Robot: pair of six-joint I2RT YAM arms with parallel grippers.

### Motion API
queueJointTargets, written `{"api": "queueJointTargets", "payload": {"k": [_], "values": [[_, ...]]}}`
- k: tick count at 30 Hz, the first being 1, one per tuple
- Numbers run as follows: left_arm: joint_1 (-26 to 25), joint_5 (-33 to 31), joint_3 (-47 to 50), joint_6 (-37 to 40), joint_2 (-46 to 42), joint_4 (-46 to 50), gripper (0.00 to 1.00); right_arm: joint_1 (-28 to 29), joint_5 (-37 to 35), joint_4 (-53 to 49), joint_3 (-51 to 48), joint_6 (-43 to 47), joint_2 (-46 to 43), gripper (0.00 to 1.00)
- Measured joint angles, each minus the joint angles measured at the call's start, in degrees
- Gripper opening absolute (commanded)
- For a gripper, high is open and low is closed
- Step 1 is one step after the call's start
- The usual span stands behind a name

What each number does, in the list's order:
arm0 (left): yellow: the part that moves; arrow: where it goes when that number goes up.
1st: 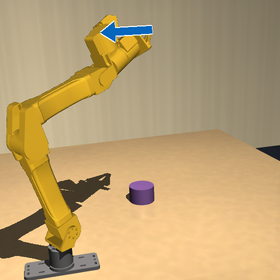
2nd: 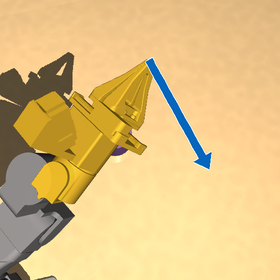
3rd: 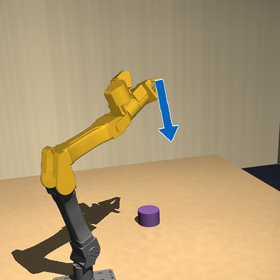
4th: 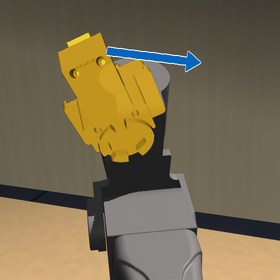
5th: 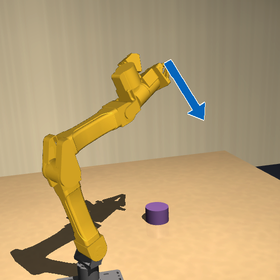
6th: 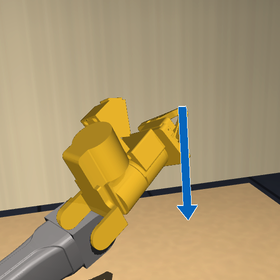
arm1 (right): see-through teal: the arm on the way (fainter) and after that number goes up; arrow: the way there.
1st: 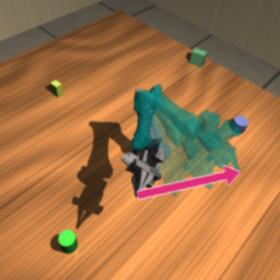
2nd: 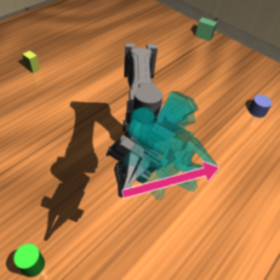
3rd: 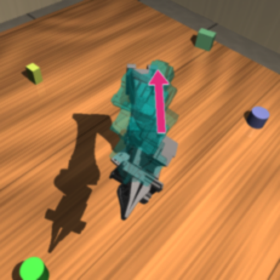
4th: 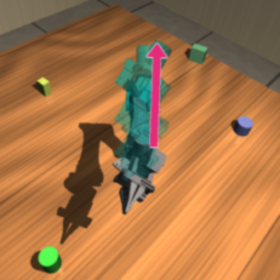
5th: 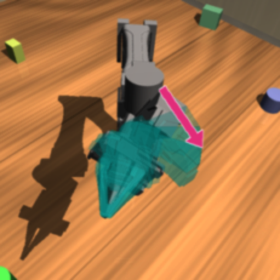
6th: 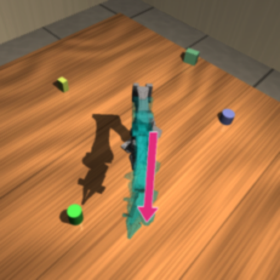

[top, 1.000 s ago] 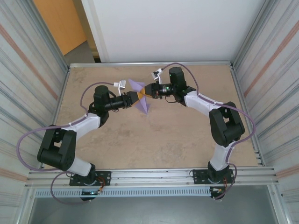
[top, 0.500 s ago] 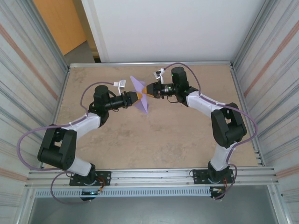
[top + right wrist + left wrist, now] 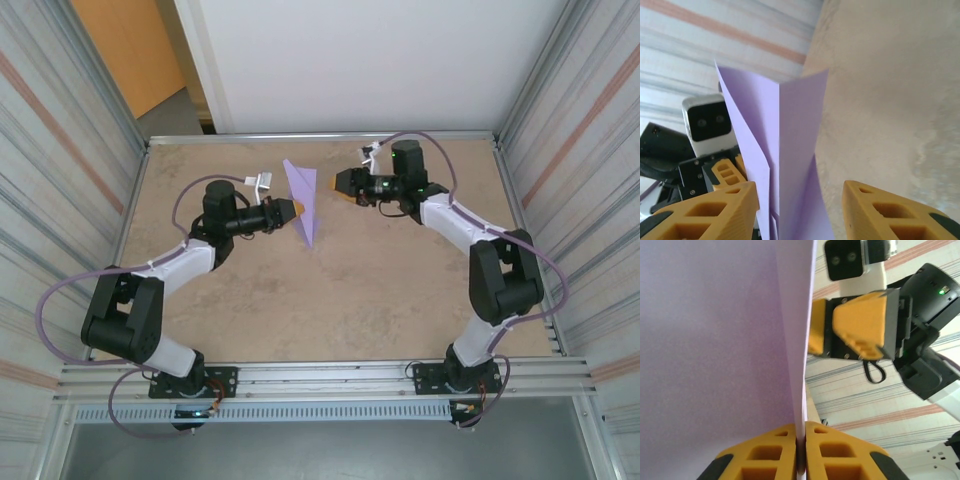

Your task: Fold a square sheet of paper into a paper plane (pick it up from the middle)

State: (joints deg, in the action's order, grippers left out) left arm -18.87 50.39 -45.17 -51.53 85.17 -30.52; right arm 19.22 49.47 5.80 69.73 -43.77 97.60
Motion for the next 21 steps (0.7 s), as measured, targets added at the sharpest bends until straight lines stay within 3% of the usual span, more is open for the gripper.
{"api": "queueJointTargets", "payload": {"k": [5,9,15,21], "values": [[0.0,-2.08,-2.51,7.13,-0.7,11.41,0.09,-1.68,-6.36,-5.29,-1.18,4.22,-3.37,0.55],[-1.4,-9.16,-8.31,16.52,-1.16,26.8,0.09,-1.6,-12.72,-9.64,-1.75,7.8,-5.84,0.57],[-7.61,-29.92,-19.96,29.33,-0.57,49.99,0.08,-1.66,-20.94,-13.77,-2.84,10.45,-7.87,0.57],[-13.18,-53.81,-29.33,35.32,6.14,65.37,0.08,-2.75,-25.79,-15.82,-3.96,11.3,-8.26,0.57]]}}
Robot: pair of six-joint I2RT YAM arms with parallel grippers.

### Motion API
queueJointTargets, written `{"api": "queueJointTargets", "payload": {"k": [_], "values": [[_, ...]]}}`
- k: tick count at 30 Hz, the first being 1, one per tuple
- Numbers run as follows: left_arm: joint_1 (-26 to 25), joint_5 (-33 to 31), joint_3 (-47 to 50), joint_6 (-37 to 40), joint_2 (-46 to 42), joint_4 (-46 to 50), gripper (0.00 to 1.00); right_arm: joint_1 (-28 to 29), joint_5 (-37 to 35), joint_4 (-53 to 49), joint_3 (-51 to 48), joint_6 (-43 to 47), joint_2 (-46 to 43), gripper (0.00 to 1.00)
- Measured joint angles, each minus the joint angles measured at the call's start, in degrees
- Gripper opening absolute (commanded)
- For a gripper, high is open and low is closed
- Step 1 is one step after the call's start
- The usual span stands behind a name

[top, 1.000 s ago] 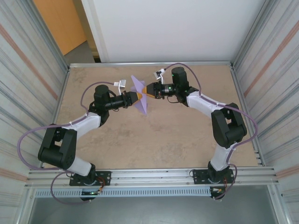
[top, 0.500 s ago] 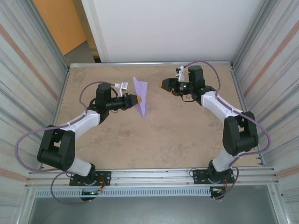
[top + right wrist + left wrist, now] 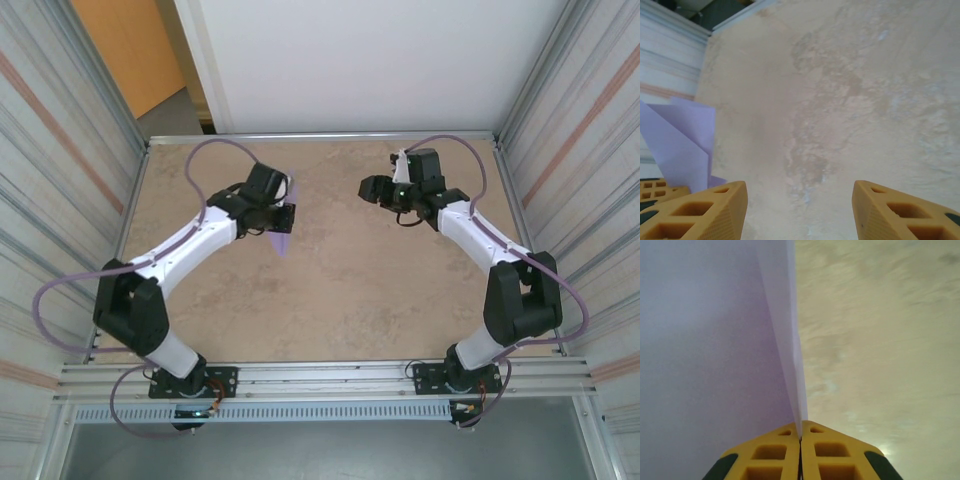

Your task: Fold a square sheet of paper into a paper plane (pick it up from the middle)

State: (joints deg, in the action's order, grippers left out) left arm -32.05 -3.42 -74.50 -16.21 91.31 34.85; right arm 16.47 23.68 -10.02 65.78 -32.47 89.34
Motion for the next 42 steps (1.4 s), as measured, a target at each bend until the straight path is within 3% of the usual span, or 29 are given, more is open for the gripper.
{"api": "queueJointTargets", "payload": {"k": [9,14,18,26,33,42], "values": [[-5.75,-27.67,-9.01,1.18,16.74,15.65,0.08,-2.56,-2.86,-0.83,-1.88,-0.04,-0.59,0.58],[-8.83,-36.41,-14.4,-0.76,26.23,22.03,0.07,-3.37,-3.08,-1.03,-2.21,-0.04,-0.59,0.58],[-10.8,-39.76,-15.45,-2.32,31.63,24.33,0.07,-3.5,-3.08,-1.05,-2.21,-0.04,-0.59,0.58],[-14.47,-41.64,-17.33,-4.7,37.7,26.01,0.13,-3.87,-2.93,-1.11,-2.27,-0.09,-0.59,0.58],[-15.43,-40.17,-17.55,-5.57,38.07,25.75,0.23,-3.87,-2.69,-1.18,-2.27,-0.44,-0.57,0.58],[-14.99,-29.68,-15.93,-6.43,33.33,21.33,0.29,-3.87,-2.67,-0.98,-3.23,-1.57,-0.57,0.59]]}}
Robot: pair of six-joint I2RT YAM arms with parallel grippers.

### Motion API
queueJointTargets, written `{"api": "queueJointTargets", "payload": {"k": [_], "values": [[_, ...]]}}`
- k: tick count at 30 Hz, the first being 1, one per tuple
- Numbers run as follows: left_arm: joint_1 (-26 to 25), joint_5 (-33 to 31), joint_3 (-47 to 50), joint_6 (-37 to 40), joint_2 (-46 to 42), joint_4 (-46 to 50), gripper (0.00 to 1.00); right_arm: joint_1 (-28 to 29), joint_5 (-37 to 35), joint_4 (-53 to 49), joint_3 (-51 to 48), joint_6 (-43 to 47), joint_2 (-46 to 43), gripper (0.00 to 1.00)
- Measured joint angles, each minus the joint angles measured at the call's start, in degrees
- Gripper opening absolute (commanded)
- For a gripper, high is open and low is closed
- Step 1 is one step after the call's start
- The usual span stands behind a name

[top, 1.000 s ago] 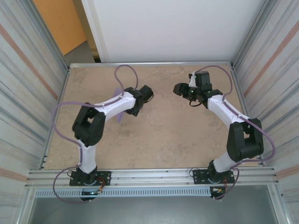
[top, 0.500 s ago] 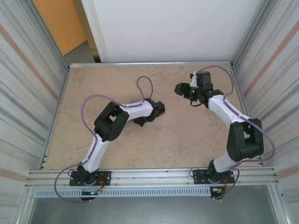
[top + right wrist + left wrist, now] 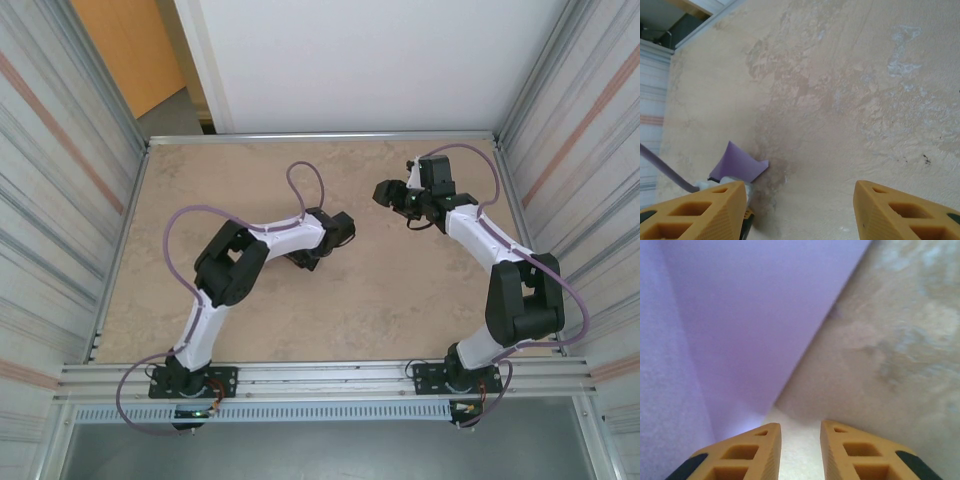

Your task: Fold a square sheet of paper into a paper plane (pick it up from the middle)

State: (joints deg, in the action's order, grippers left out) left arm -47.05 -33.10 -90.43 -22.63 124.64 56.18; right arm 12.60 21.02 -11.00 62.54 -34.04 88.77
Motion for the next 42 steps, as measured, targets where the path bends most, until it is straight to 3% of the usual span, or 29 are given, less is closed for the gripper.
{"api": "queueJointTargets", "payload": {"k": [13,19,31,37,42], "values": [[-0.61,29.33,13.18,-5.14,-17.81,-14.75,0.39,0.0,-0.02,0.7,-0.15,-1.68,0.11,0.6],[1.29,39.15,21.49,-7.41,-26.16,-22.82,0.42,0.0,-0.04,2.25,-0.92,-3.39,0.63,0.61],[20.81,45.44,30.53,-8.28,-28.55,-31.21,0.44,0.0,1.01,3.67,-1.64,-4.98,1.31,0.61],[26.64,47.76,30.58,-8.31,-27.67,-34.84,0.43,0.02,1.77,3.91,-1.64,-5.01,2.12,0.61],[28.65,49.53,30.58,-8.72,-24.46,-36.98,0.43,0.15,2.29,3.98,-1.64,-5.55,2.51,0.61]]}}
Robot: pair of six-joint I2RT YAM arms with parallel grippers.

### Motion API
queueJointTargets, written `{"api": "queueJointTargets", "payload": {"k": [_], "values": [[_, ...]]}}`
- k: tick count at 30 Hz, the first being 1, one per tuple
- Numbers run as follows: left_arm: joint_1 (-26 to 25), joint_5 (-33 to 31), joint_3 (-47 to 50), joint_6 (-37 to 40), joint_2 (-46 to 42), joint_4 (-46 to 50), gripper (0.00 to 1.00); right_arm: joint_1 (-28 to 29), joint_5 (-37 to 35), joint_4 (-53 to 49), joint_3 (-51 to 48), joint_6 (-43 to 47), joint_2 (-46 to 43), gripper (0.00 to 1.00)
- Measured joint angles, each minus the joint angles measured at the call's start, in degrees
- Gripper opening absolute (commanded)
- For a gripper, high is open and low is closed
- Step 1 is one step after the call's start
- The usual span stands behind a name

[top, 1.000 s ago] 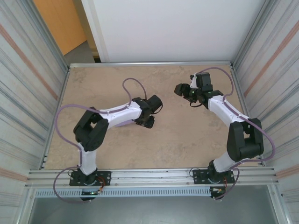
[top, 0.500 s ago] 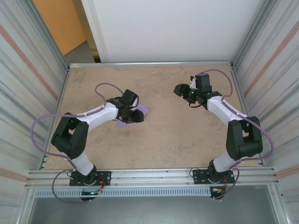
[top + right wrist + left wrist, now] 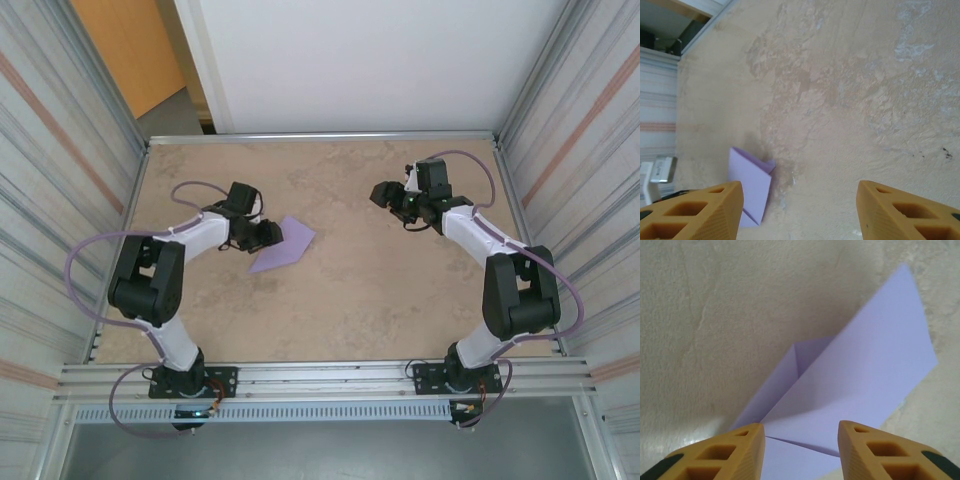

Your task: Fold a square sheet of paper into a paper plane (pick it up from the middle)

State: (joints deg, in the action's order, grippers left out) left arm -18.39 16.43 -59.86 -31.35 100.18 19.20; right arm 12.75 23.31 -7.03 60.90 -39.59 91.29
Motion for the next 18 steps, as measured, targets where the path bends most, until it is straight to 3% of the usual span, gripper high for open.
{"api": "queueJointTargets", "payload": {"k": [10,18], "values": [[0.48,2.08,0.0,-1.51,3.23,-1.66,0.41,1.38,1.11,0.11,0.0,-0.63,1.31,0.61],[1.4,8.68,2.58,-7.78,4.2,-8.79,0.37,9.88,3.98,2.75,0.0,-7.3,6.78,0.58]]}}
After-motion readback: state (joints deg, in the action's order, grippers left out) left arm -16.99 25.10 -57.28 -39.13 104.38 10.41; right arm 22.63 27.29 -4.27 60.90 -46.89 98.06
